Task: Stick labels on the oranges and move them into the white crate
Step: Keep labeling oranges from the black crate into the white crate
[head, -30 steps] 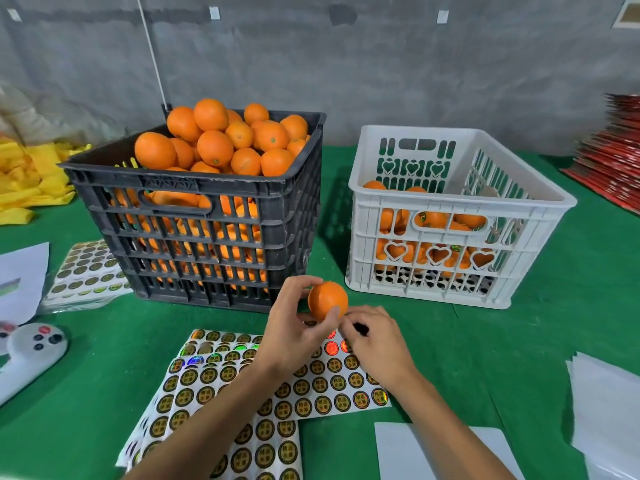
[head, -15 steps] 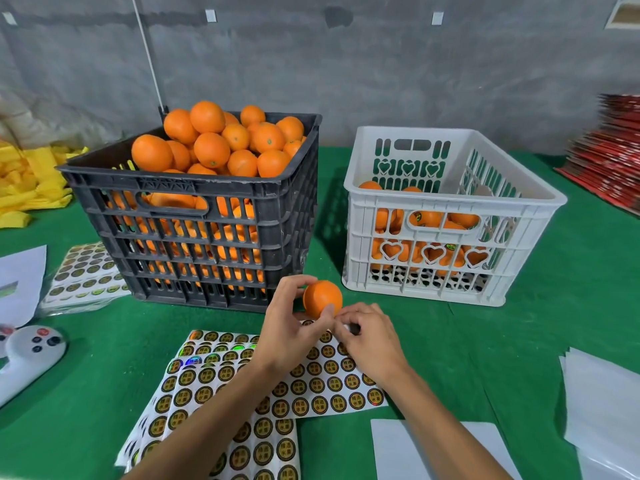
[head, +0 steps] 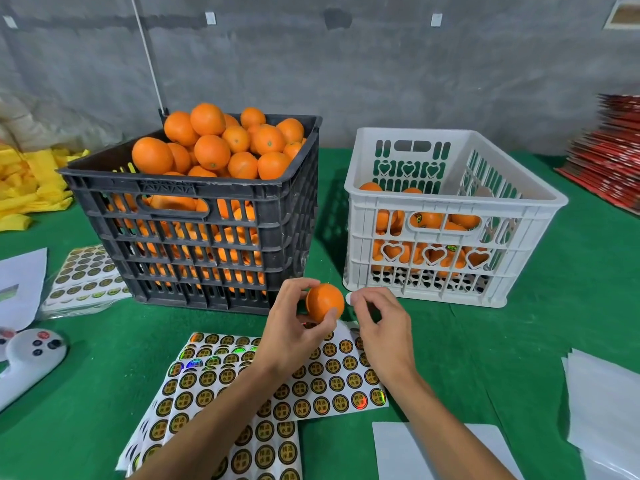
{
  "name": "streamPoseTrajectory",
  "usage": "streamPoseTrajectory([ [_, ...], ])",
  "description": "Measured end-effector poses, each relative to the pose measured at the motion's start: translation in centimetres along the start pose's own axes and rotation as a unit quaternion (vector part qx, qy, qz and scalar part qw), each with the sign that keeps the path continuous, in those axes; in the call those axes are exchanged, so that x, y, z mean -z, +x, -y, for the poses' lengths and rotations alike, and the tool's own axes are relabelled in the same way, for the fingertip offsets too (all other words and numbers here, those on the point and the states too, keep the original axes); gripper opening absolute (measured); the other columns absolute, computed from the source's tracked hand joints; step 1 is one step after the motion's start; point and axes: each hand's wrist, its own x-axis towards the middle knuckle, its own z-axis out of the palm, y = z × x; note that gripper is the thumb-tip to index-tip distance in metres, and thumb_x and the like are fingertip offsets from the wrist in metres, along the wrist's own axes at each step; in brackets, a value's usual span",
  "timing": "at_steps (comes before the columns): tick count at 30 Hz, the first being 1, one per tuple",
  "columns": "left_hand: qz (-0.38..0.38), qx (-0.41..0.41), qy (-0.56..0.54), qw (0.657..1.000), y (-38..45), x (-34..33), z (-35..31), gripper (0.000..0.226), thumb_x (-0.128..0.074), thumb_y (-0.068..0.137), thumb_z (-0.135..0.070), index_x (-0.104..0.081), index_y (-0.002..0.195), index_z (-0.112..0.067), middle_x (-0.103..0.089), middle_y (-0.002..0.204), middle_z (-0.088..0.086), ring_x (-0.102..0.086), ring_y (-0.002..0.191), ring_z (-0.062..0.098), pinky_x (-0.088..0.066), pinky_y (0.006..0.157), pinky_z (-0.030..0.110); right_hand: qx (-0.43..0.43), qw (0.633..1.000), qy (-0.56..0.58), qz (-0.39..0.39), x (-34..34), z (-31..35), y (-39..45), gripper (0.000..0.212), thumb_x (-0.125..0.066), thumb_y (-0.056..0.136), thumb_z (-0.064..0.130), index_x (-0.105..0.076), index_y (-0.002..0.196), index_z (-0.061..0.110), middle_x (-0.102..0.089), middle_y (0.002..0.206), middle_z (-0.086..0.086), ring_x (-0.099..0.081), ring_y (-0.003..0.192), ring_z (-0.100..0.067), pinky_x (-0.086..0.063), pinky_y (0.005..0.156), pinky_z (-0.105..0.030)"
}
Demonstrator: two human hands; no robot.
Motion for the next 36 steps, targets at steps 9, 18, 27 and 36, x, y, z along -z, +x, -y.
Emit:
streamPoseTrajectory([
  [9,-0.017,-0.023,-0.03,0.999,0.1,0.0,-0.1,0.046,-0.082,0.087,-0.033,-0.056,0.125,-0.039,-0.053,0.129,-0.015,-0.058,0.117,0.011,-0.059,0.079,0.021,0.058,0.994,0.067,0.067,0.3,0.4,-0.3,0.035,-0.044,0.109,0.034,-0.075,0.116,0.02,-0.066,0.118,0.021,-0.06,0.12,-0.008,-0.05,0.1,-0.029],
  [18,-0.073,-0.025,-0.143,0.987,3.9,1.5,-5.2,0.04,-0.081,0.09,-0.02,-0.067,0.119,-0.044,-0.058,0.134,-0.009,-0.065,0.121,0.017,-0.061,0.084,0.025,0.034,0.999,0.012,0.016,-0.5,-0.3,-0.8,0.053,-0.025,0.11,0.044,-0.072,0.118,0.021,-0.067,0.115,0.019,-0.06,0.116,-0.002,-0.051,0.1,-0.036],
  [27,-0.073,-0.196,-0.052,0.976,13.6,-1.3,-15.1,0.047,-0.082,0.089,-0.023,-0.063,0.131,-0.026,-0.054,0.131,-0.01,-0.056,0.122,0.0,-0.059,0.082,0.018,0.01,0.999,-0.026,0.043,-0.4,0.0,-0.7,0.04,-0.032,0.11,0.041,-0.07,0.115,0.032,-0.064,0.116,0.022,-0.058,0.115,0.0,-0.049,0.1,-0.03],
  [36,-0.006,-0.109,0.227,0.968,18.7,-3.2,-15.3,0.022,-0.072,0.095,-0.035,-0.074,0.108,-0.016,-0.064,0.105,-0.004,-0.064,0.099,0.016,-0.053,0.085,0.033,0.021,0.989,-0.087,0.115,0.0,0.7,-0.5,0.042,-0.029,0.11,0.04,-0.068,0.12,0.028,-0.061,0.119,0.021,-0.051,0.114,0.01,-0.04,0.104,-0.018],
])
